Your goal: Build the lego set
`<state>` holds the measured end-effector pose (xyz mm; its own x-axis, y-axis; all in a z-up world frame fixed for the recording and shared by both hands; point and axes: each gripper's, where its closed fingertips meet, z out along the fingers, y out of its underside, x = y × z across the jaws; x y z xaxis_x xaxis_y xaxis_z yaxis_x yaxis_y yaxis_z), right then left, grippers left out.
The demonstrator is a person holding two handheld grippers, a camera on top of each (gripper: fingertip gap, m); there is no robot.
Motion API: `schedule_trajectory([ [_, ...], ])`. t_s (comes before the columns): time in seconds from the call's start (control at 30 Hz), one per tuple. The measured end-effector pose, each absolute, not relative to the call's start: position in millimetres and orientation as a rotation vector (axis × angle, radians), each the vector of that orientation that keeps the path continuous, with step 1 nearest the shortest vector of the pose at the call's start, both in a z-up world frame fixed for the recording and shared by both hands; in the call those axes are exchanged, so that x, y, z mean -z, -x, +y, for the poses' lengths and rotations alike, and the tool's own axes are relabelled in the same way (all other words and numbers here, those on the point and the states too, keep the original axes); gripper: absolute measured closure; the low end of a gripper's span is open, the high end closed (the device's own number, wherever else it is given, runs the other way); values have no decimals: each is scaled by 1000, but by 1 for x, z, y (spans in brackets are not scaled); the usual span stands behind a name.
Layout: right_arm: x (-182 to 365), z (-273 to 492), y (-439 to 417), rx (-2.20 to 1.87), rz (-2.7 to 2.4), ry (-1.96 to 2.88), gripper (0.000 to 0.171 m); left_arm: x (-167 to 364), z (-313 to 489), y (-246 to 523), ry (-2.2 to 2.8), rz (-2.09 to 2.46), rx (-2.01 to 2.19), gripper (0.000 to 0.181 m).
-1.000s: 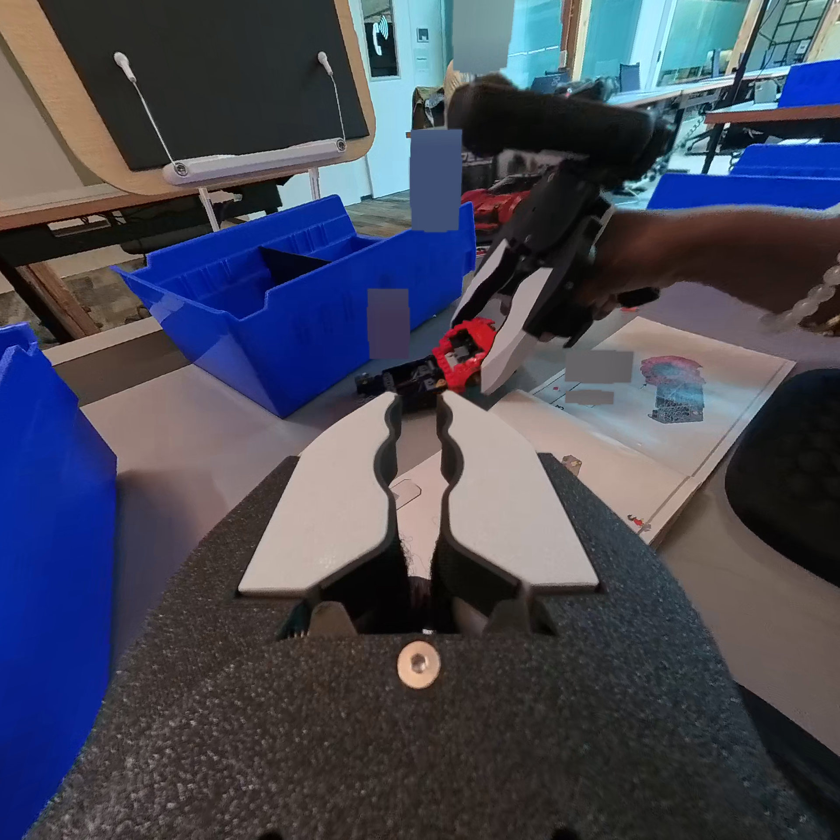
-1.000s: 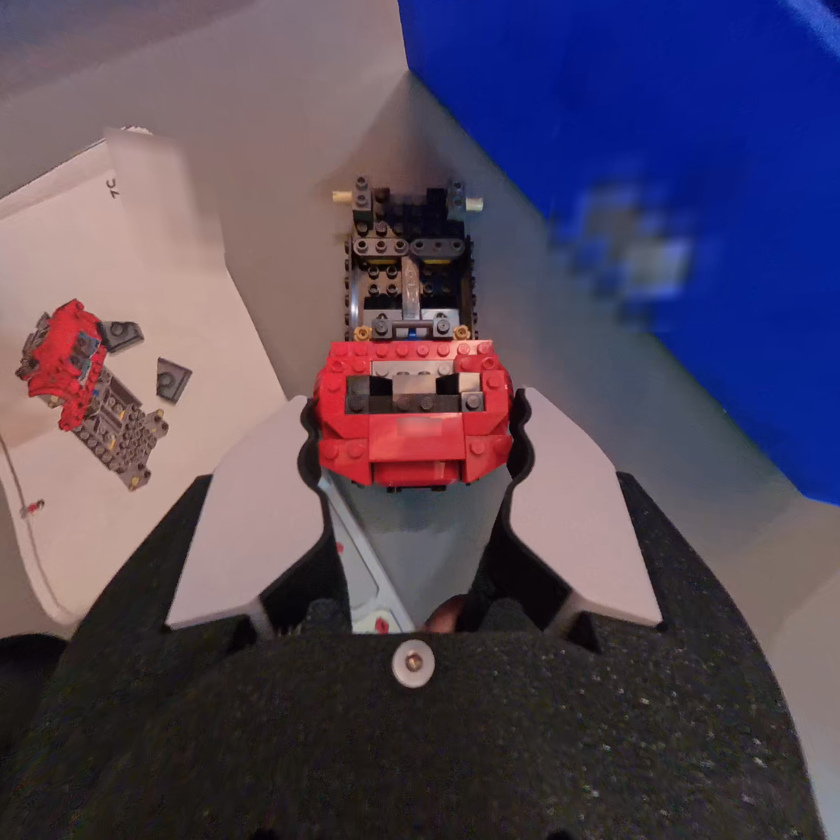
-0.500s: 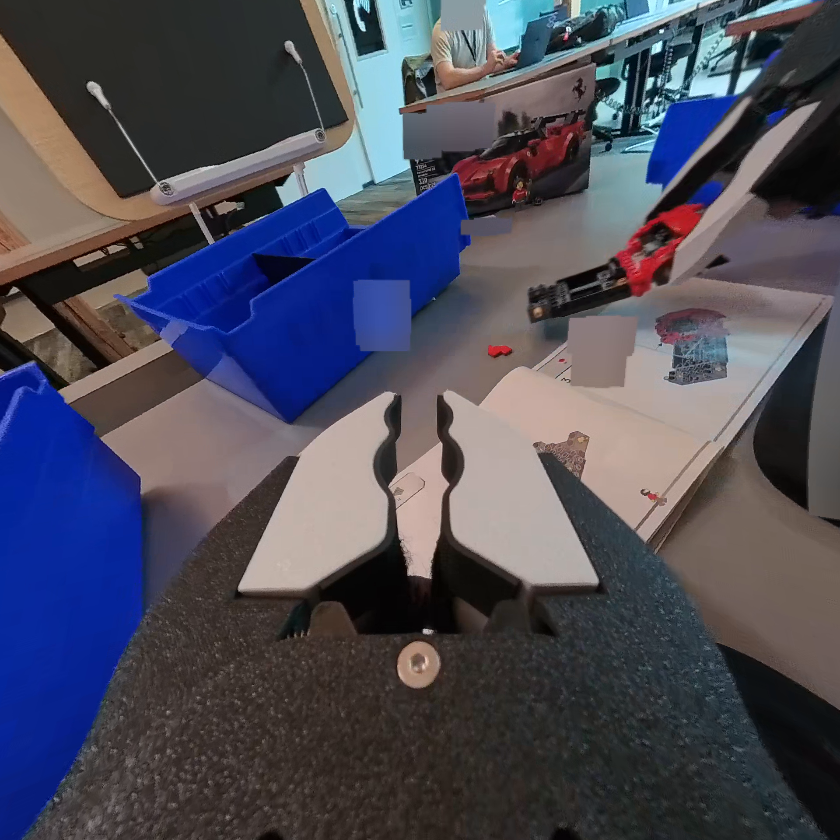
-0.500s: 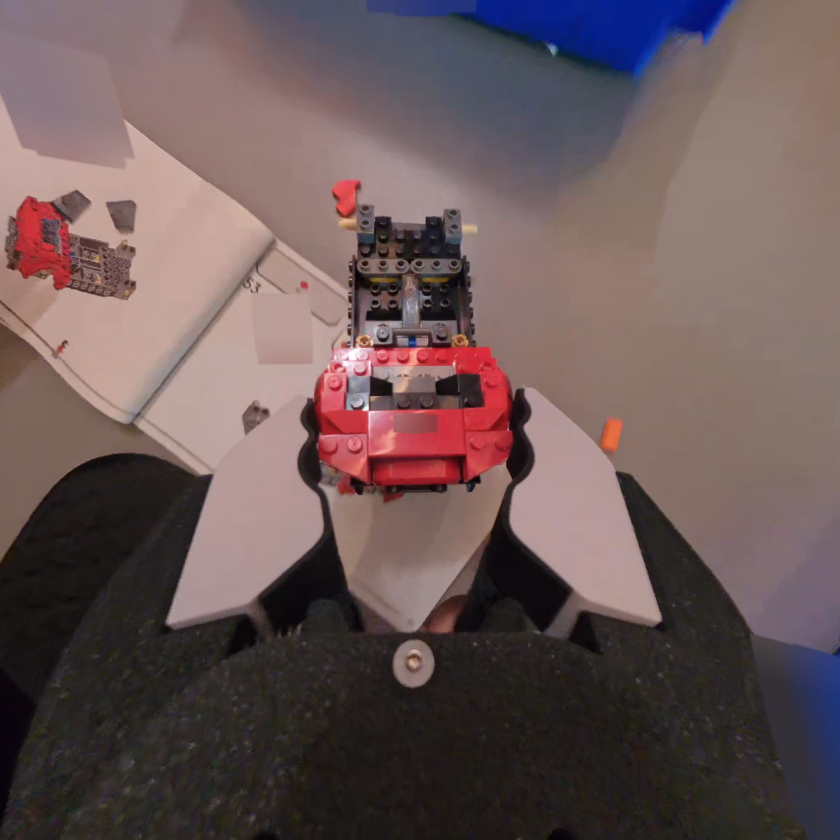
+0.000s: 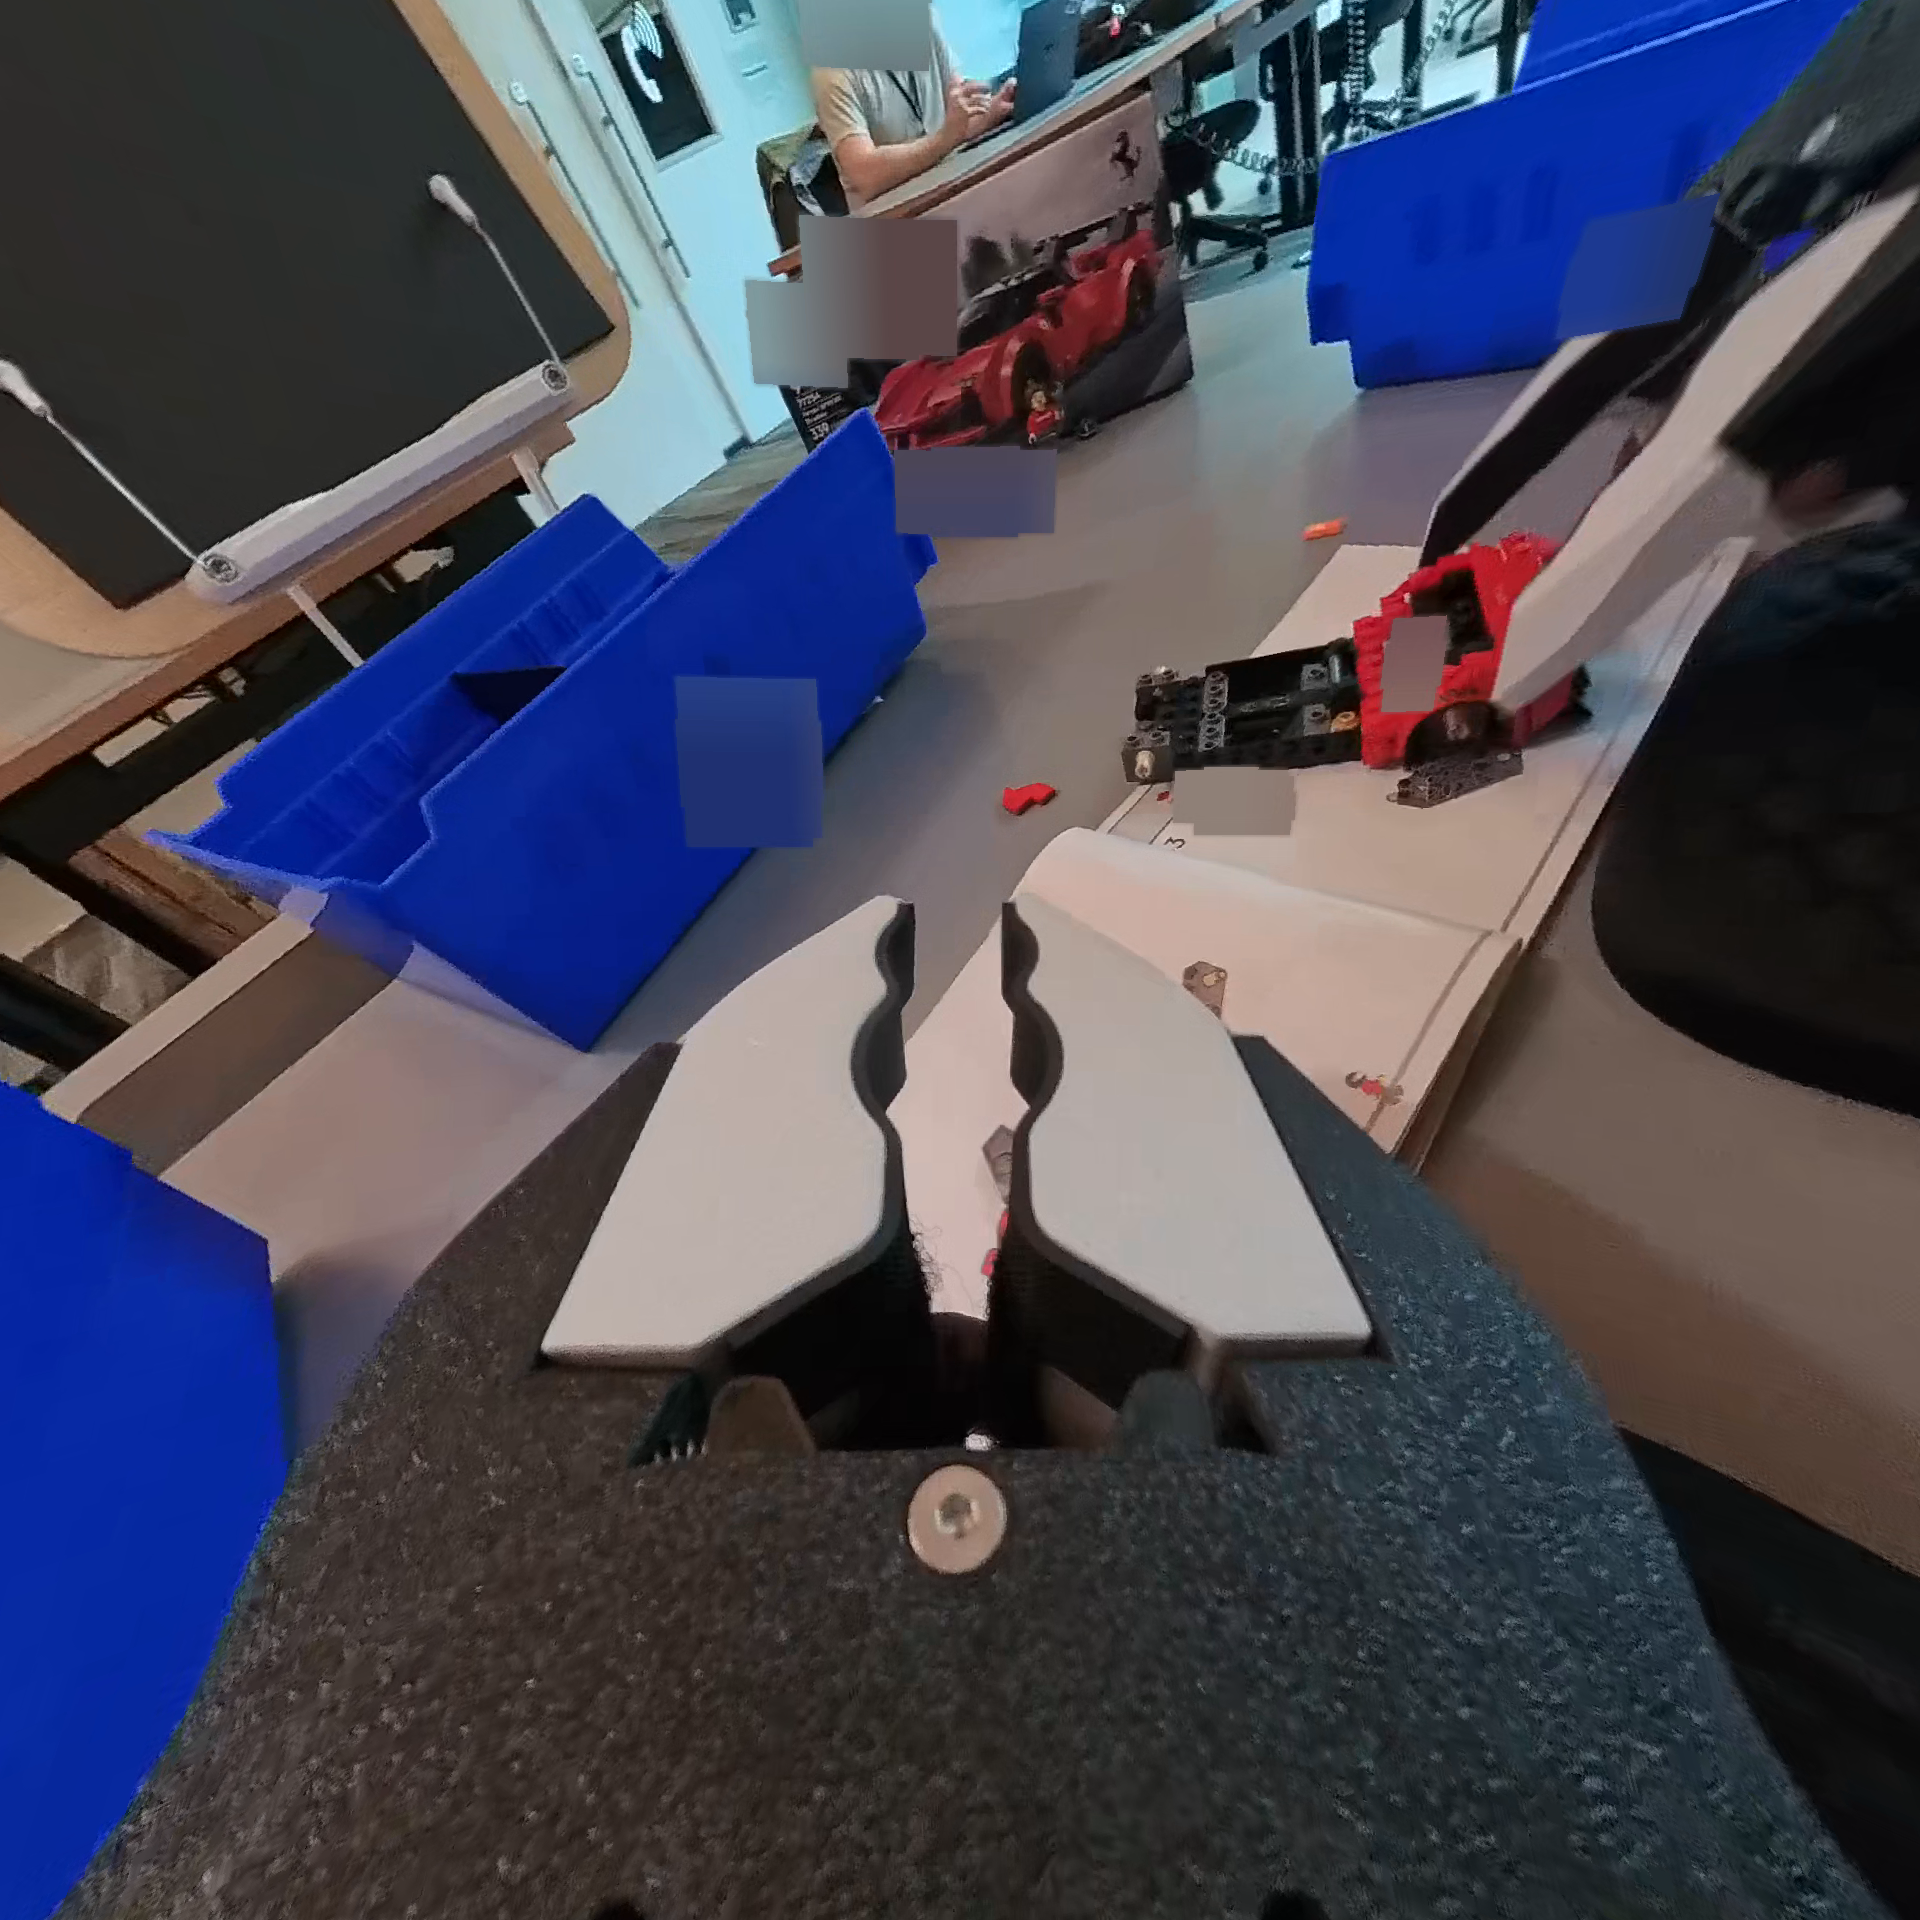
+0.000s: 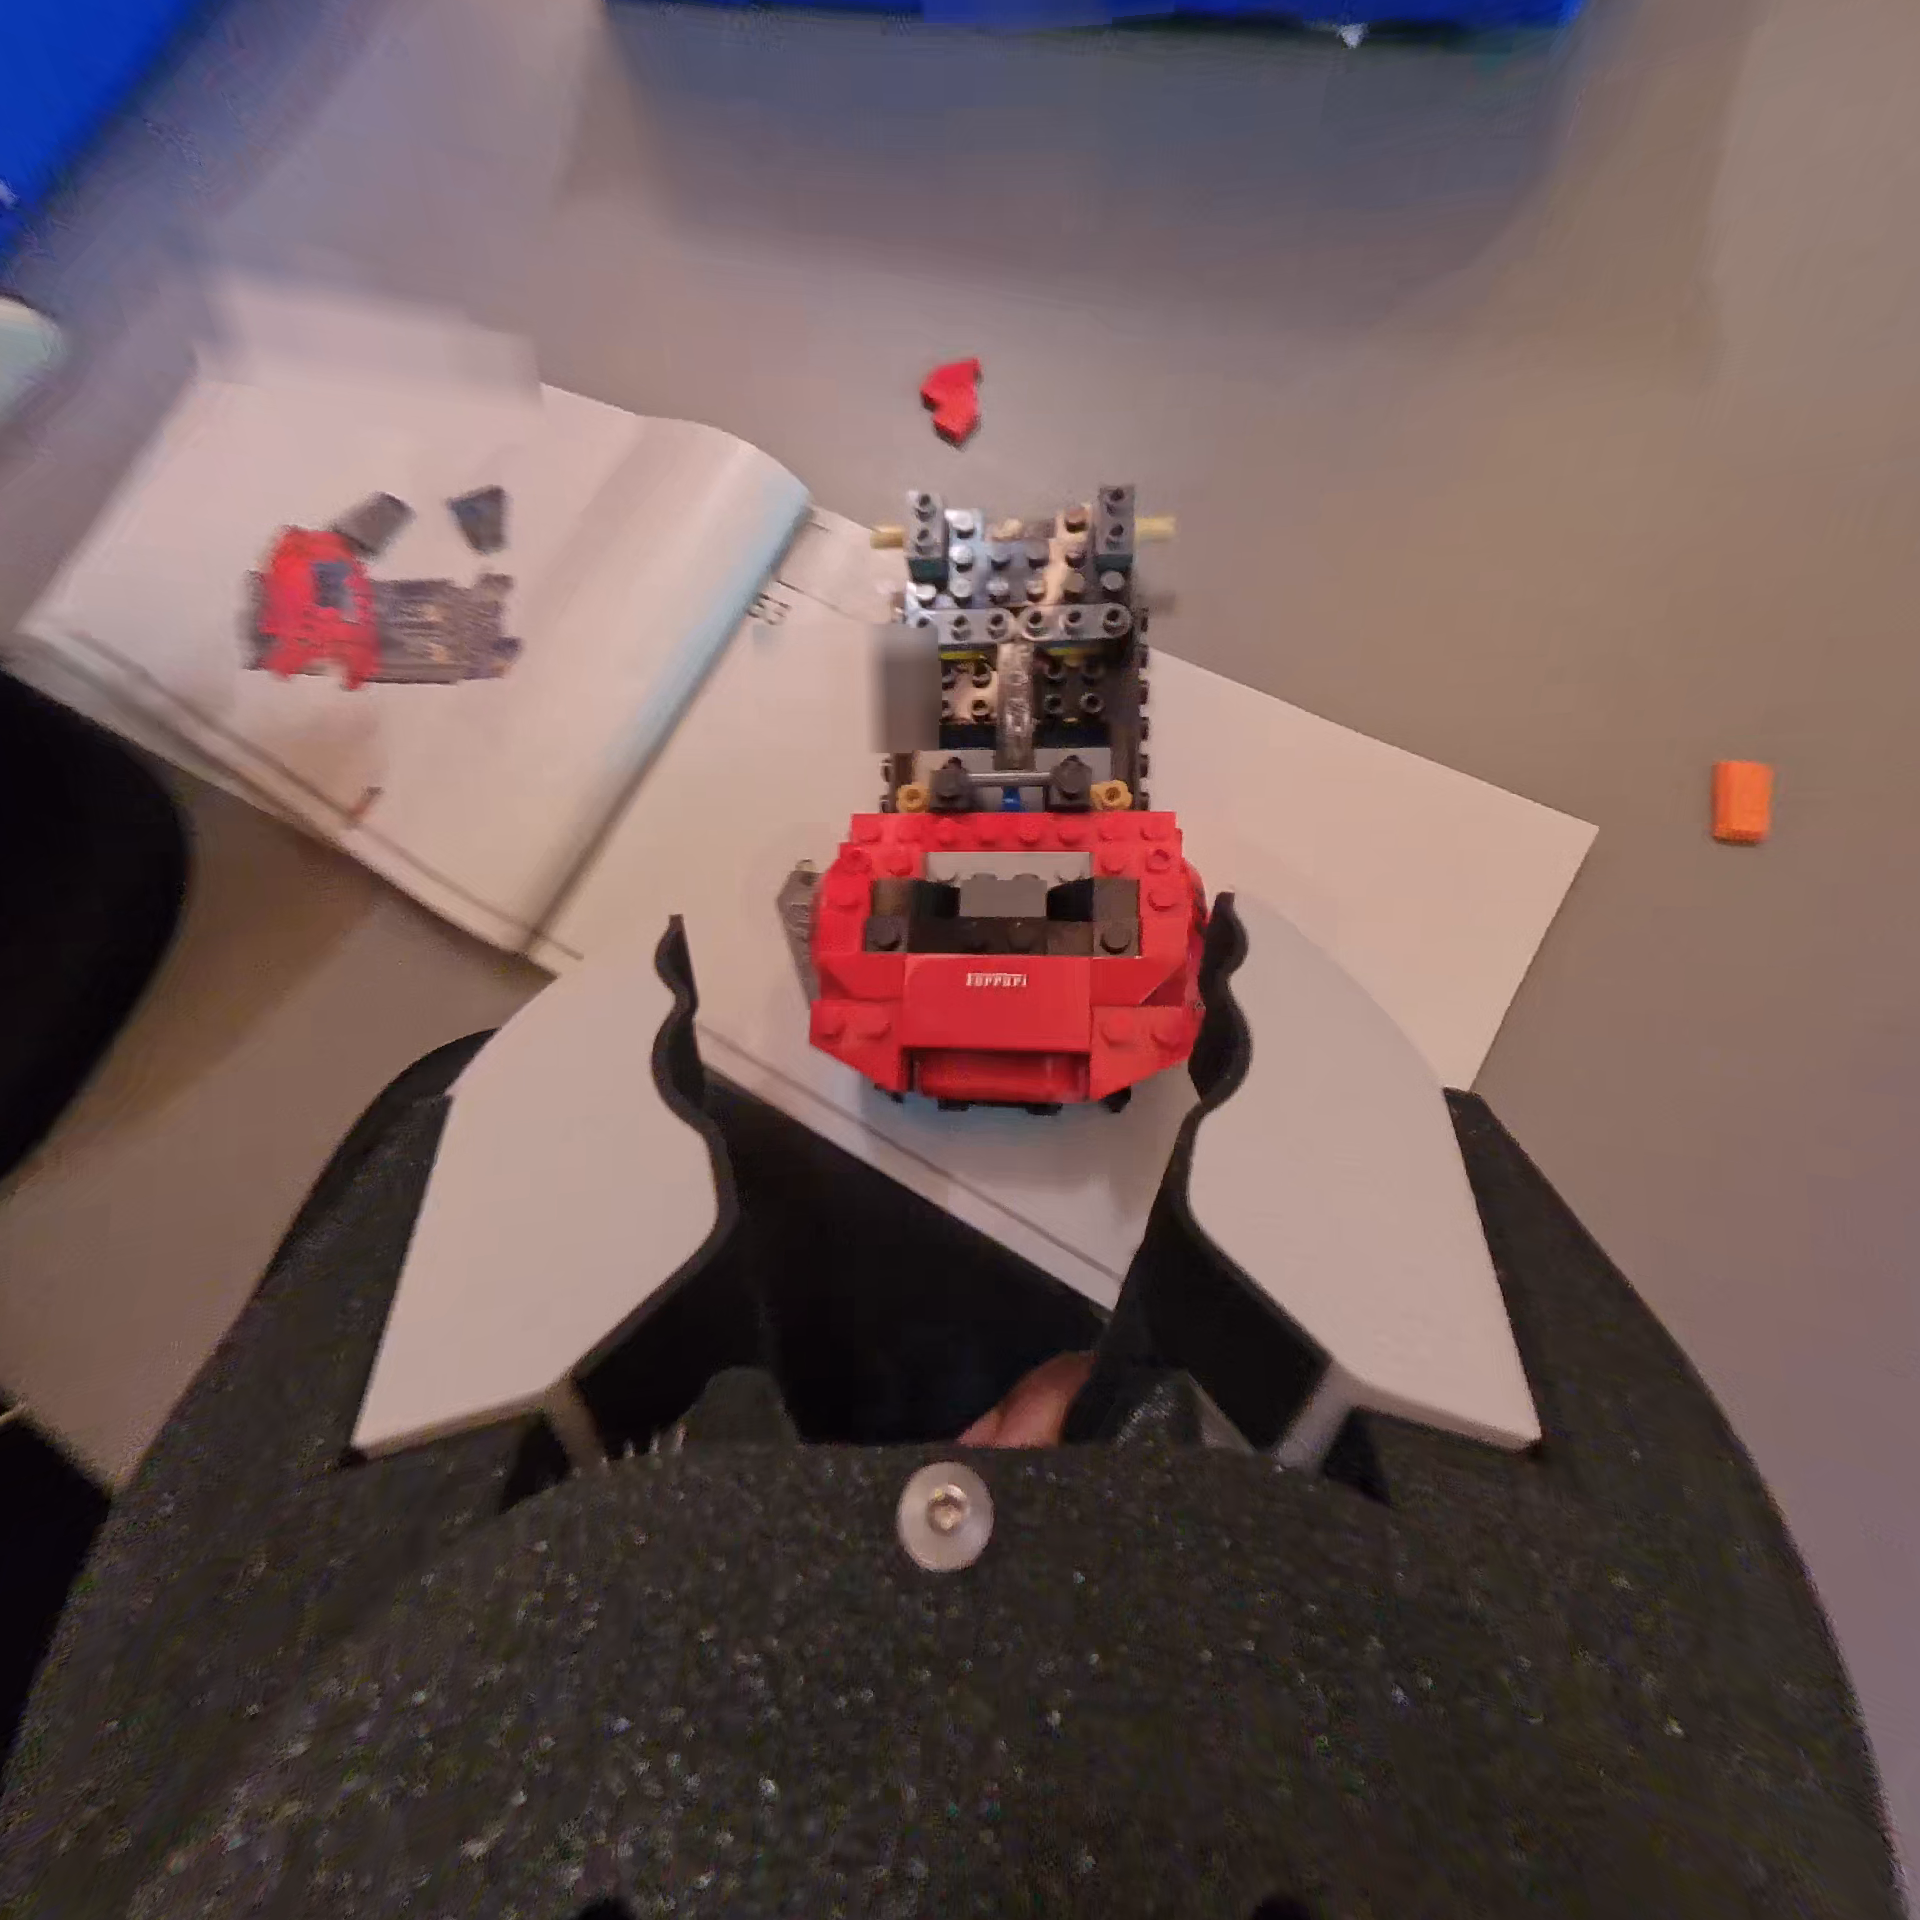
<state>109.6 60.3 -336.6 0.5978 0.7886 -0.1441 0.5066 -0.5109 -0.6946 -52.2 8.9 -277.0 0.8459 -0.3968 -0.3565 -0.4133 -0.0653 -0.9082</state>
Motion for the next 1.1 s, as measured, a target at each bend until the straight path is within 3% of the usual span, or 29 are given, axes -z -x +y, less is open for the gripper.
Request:
schedule_trajectory([
  [0.23, 332, 52, -149, -972, -1104, 2226, 86, 276, 1, 41, 1671, 688, 71, 168],
  [0.33, 337, 42, -143, -1047, -1169, 2201, 87, 291, -20, 4, 1758, 887, 333, 168],
  [0.5, 335, 5, -121, -1132, -1329, 2150, 93, 282, -28, -21, 1733, 955, 391, 167],
  [0.8, 332, -11, -107, -1287, -1397, 2065, 94, 253, -9, 68, 1714, 534, 154, 167],
  [1.03, 286, 22, -110, -1322, -1284, 1818, 126, 263, -2, 101, 1705, 311, 94, 168],
  [1.1, 276, 32, -96, -1273, -1246, 1685, 116, 264, 0, 98, 1702, 343, 94, 167],
])
